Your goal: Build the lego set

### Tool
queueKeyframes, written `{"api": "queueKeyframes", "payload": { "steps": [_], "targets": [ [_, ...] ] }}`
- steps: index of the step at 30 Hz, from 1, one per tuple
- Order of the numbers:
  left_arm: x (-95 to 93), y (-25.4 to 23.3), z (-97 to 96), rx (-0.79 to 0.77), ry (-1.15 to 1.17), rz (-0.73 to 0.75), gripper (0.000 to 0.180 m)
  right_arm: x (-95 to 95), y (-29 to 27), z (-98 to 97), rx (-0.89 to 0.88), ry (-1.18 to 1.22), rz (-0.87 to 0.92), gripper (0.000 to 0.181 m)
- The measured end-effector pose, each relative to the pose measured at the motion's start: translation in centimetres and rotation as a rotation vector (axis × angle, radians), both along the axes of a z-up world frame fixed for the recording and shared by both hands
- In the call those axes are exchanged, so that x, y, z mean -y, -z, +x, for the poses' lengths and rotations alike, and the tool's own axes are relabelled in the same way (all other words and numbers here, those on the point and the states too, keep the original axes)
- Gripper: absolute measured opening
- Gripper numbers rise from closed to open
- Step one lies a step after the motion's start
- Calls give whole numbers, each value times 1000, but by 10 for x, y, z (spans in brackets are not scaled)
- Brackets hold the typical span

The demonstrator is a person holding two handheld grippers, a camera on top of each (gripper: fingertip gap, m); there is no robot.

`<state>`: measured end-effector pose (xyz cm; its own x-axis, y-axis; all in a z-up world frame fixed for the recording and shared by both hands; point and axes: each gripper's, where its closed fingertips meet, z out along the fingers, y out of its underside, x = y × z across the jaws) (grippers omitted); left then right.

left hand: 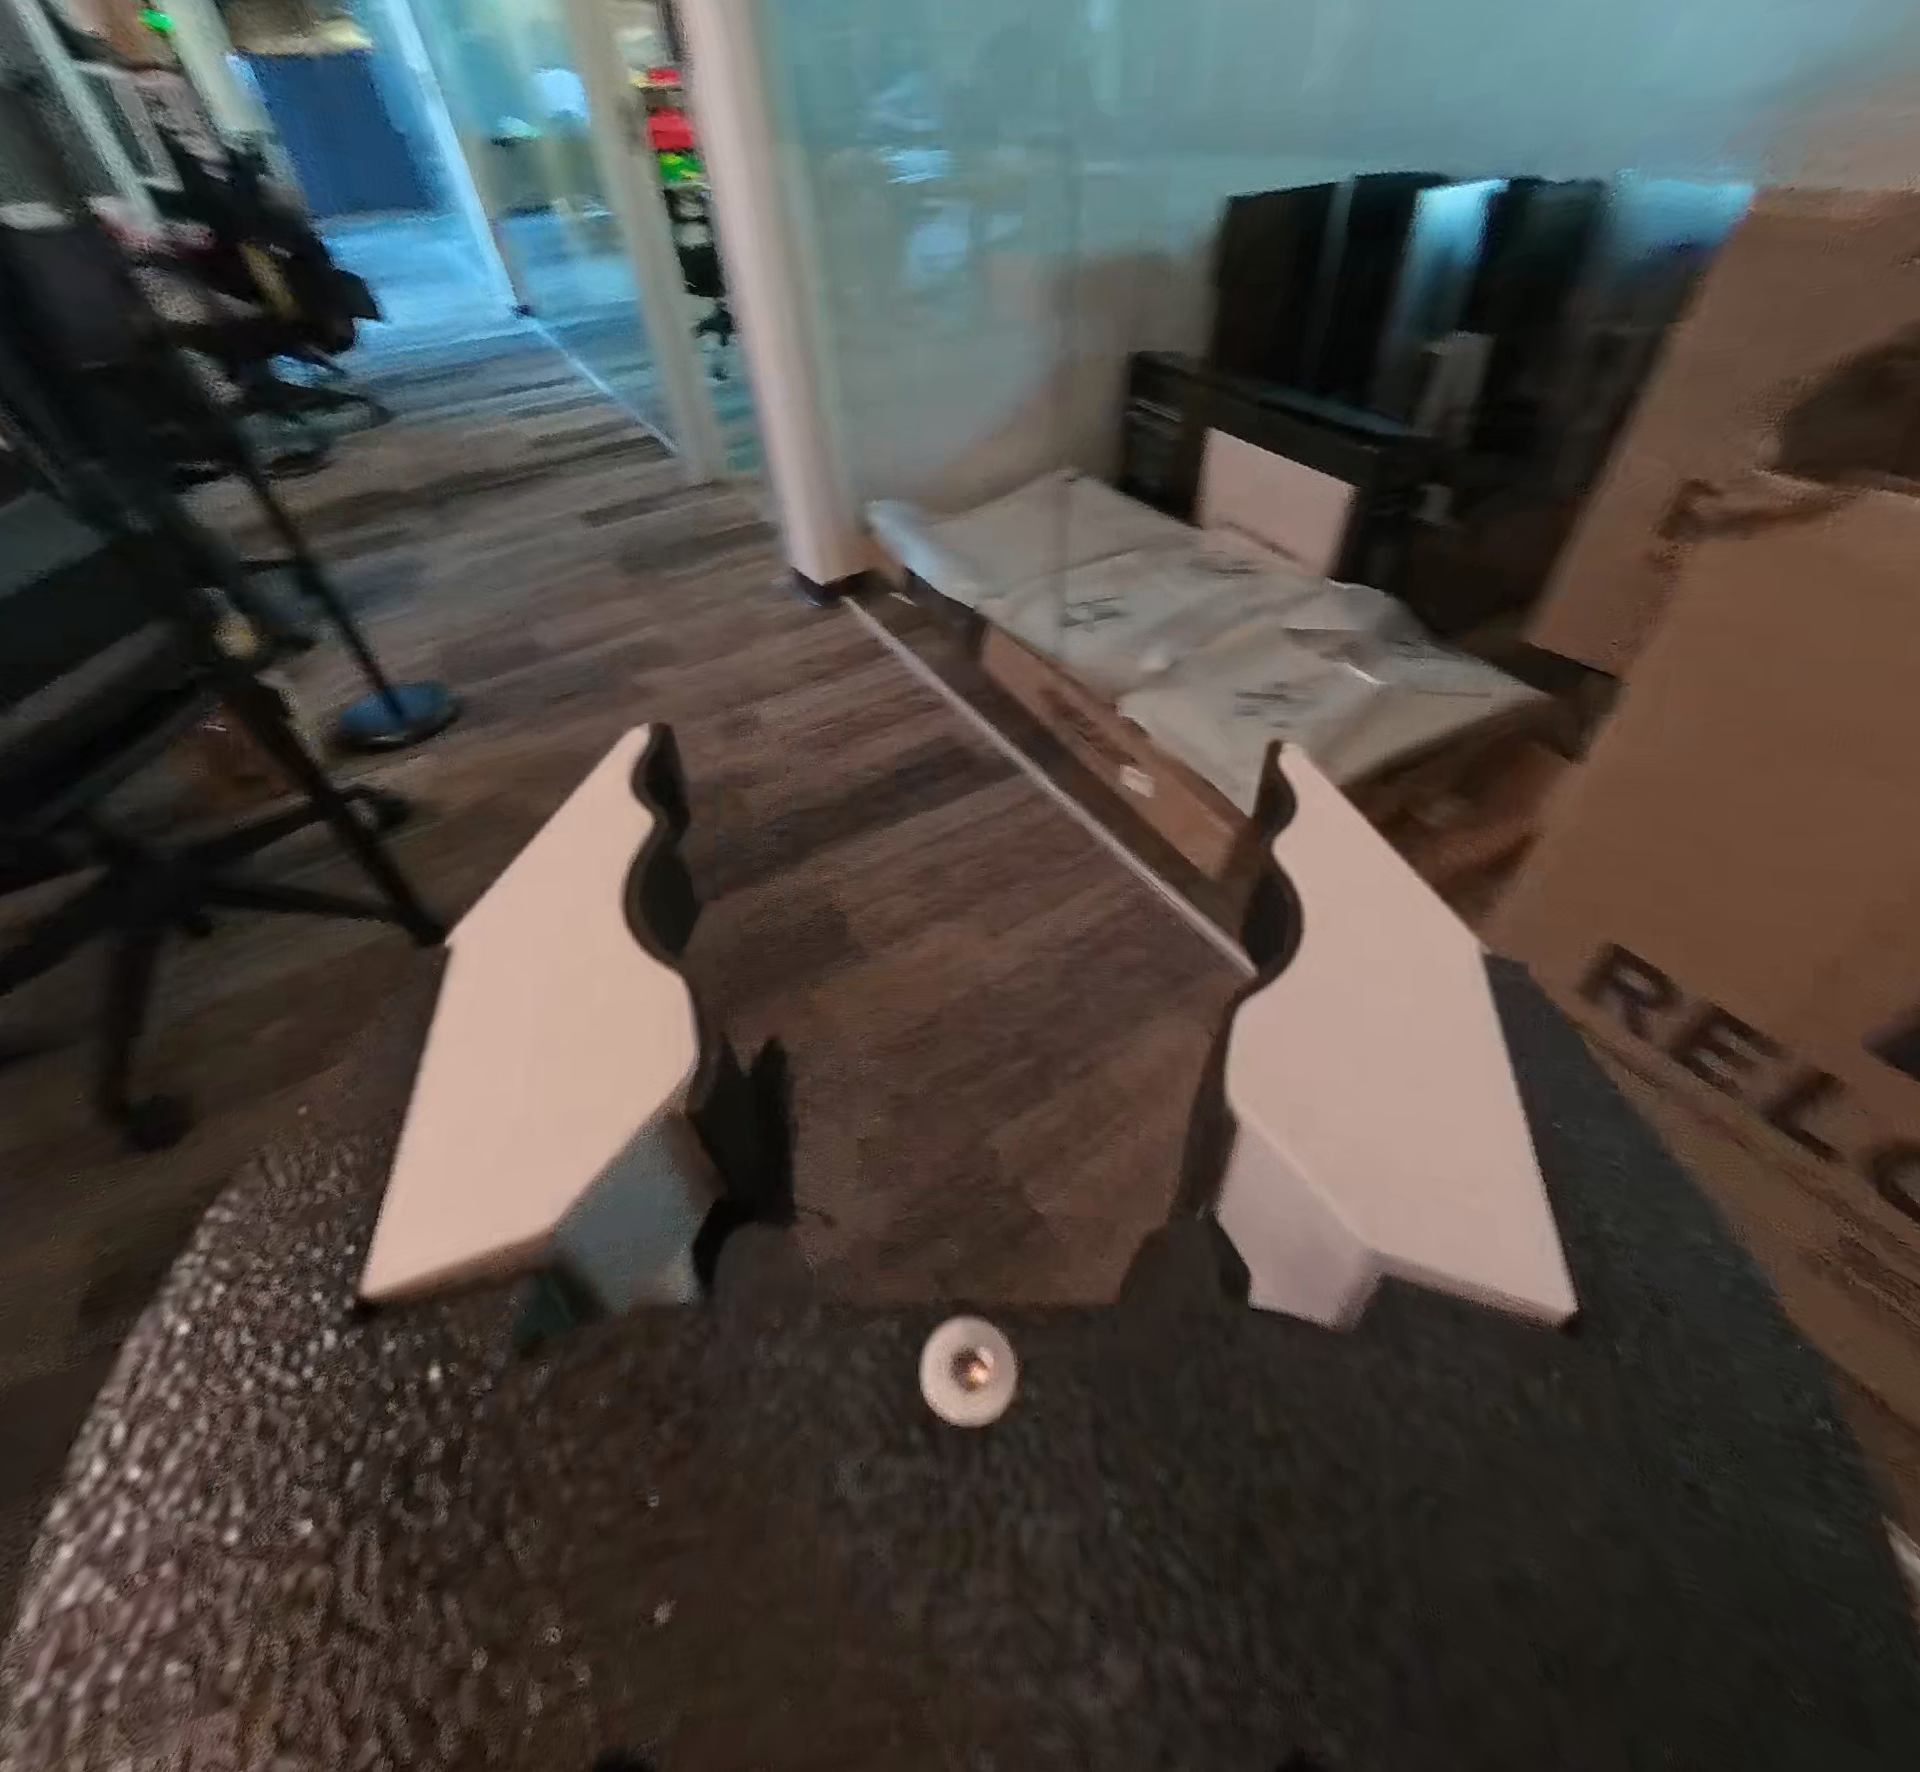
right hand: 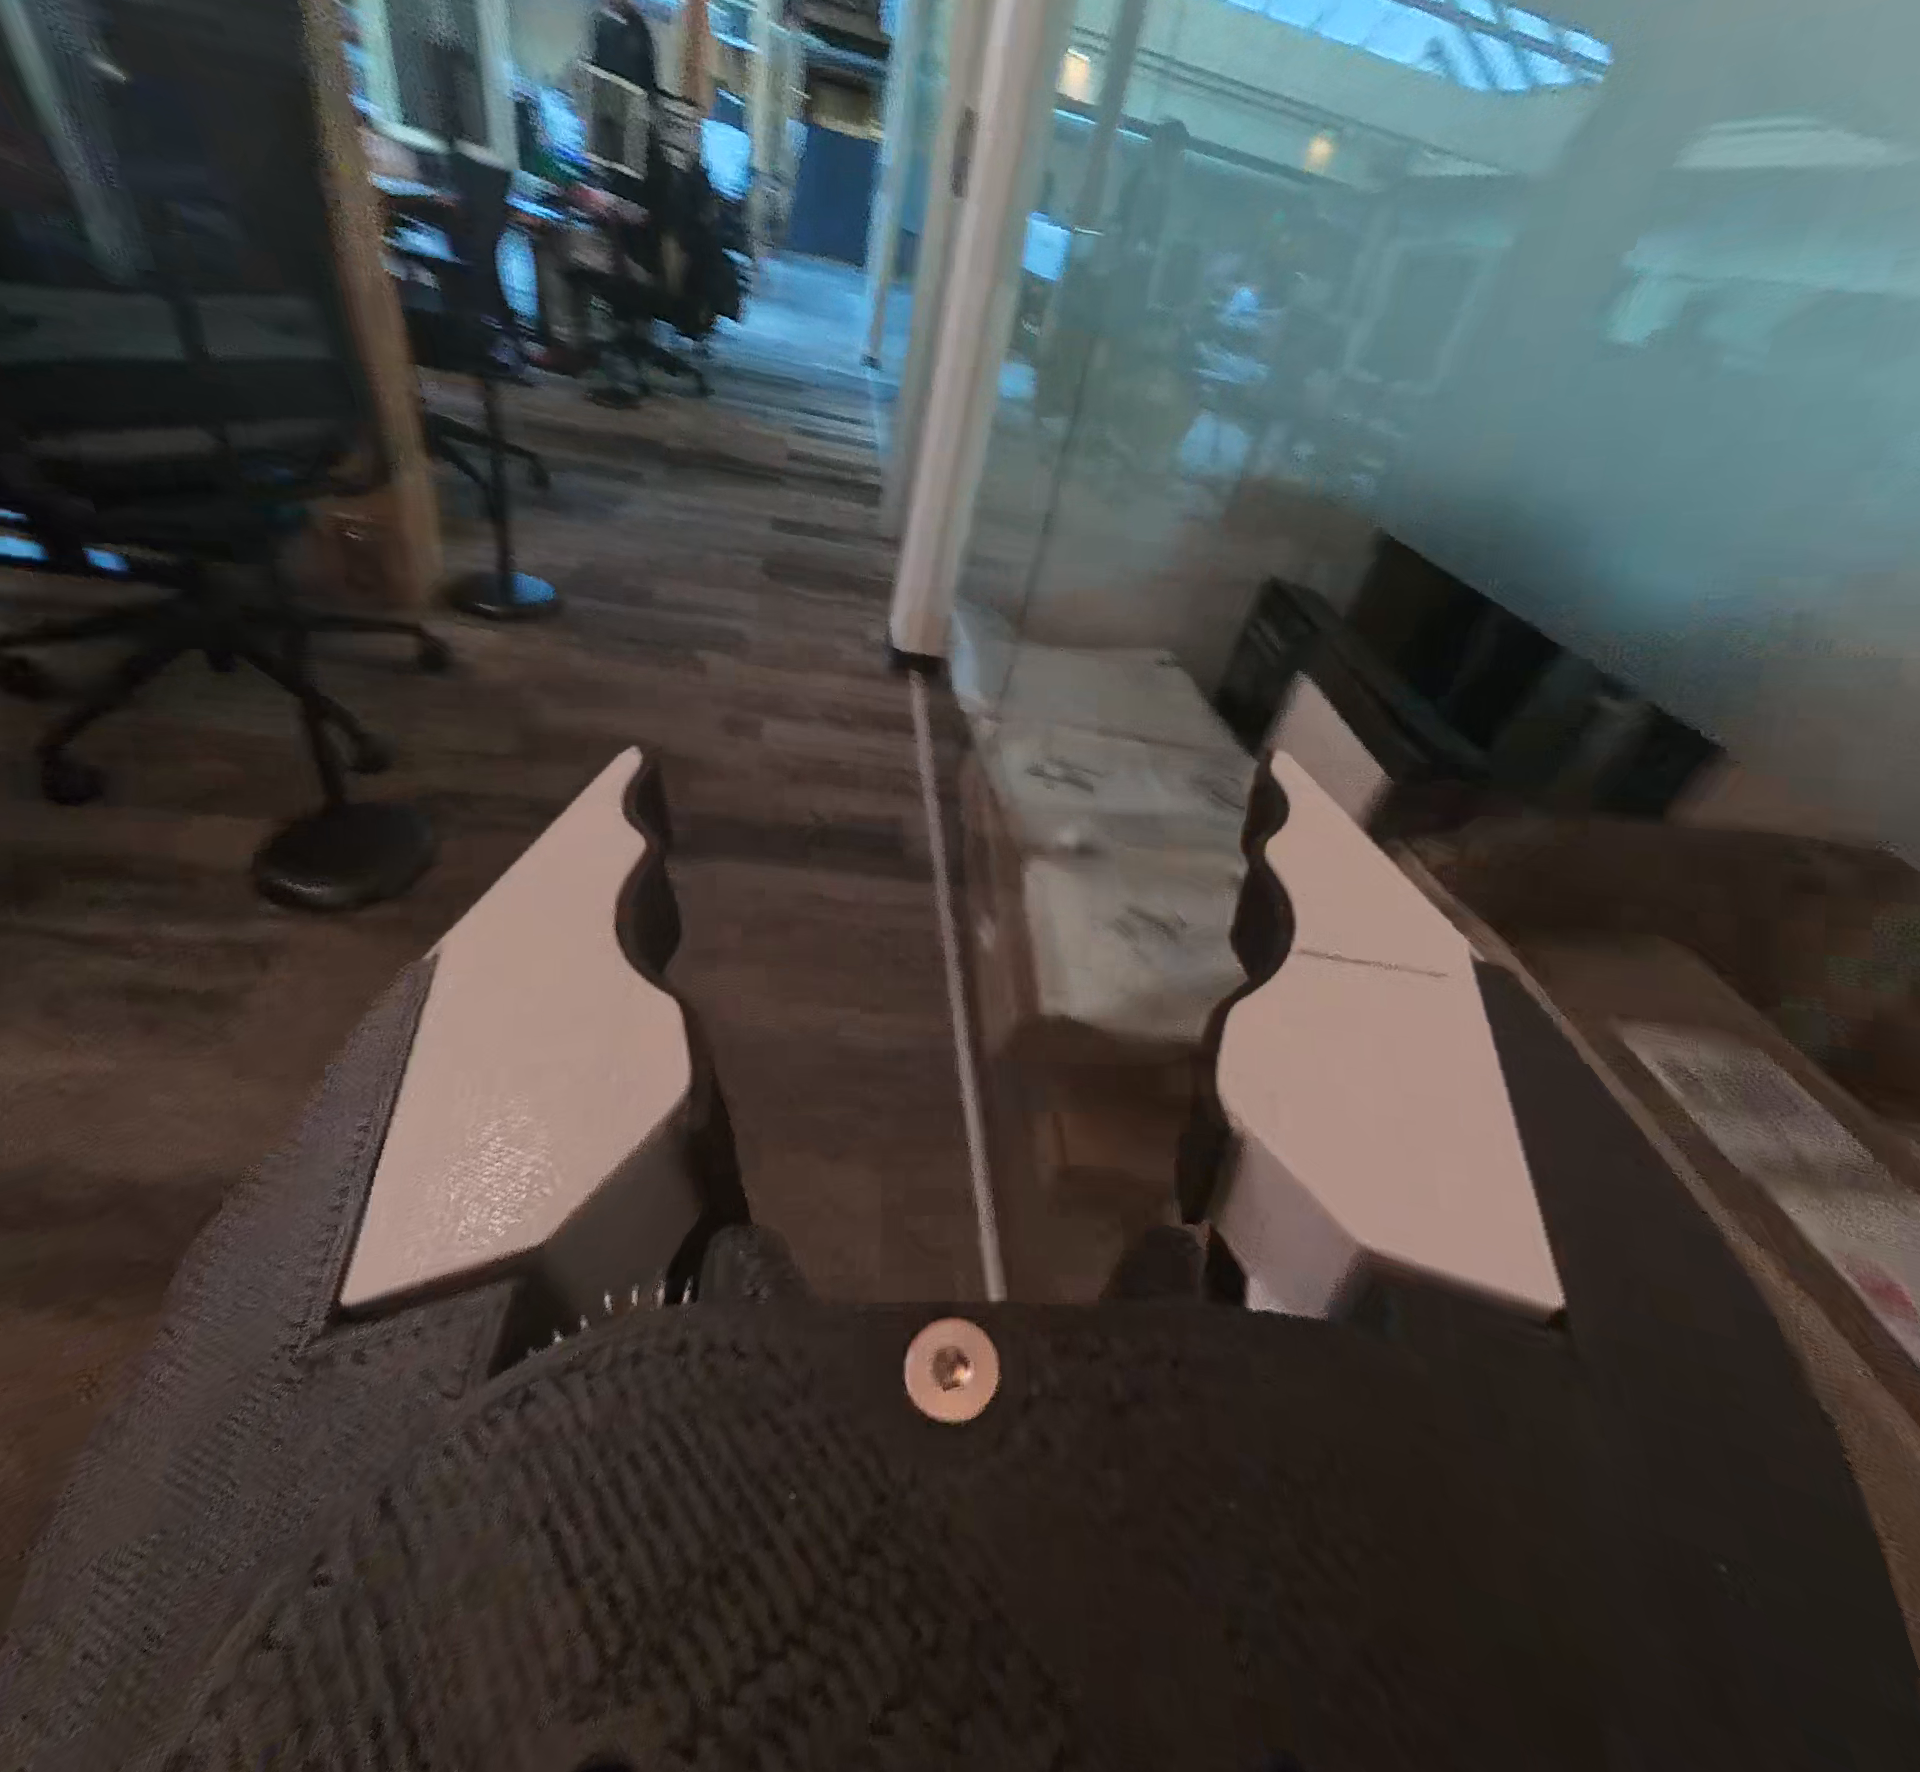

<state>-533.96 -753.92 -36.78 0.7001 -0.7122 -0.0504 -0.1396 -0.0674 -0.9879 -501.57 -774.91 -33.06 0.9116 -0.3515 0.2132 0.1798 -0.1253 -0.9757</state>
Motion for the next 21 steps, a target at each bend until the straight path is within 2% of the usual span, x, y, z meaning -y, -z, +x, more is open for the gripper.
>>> {"api": "queueKeyframes", "payload": {
  "steps": [1,4,9,13,16,18,21],
  "targets": [
    [-26,-10,1,3,-40,35,102,-42,-7,6,8,-65,15,106],
    [-98,-25,-6,-39,-181,100,91,-162,-18,23,45,-211,17,99],
    [-193,-7,-37,-78,-414,87,78,-354,-31,18,46,-463,70,90],
    [-278,17,-54,-131,-569,109,71,-490,-28,22,76,-516,130,80],
    [-361,29,-50,-124,-655,68,72,-584,-9,26,54,-557,69,79],
    [-426,22,-28,-120,-645,45,71,-639,-2,34,43,-593,-24,77],
    [-527,-6,33,-135,-542,140,61,-712,-19,62,80,-599,-29,65]
  ]
}}
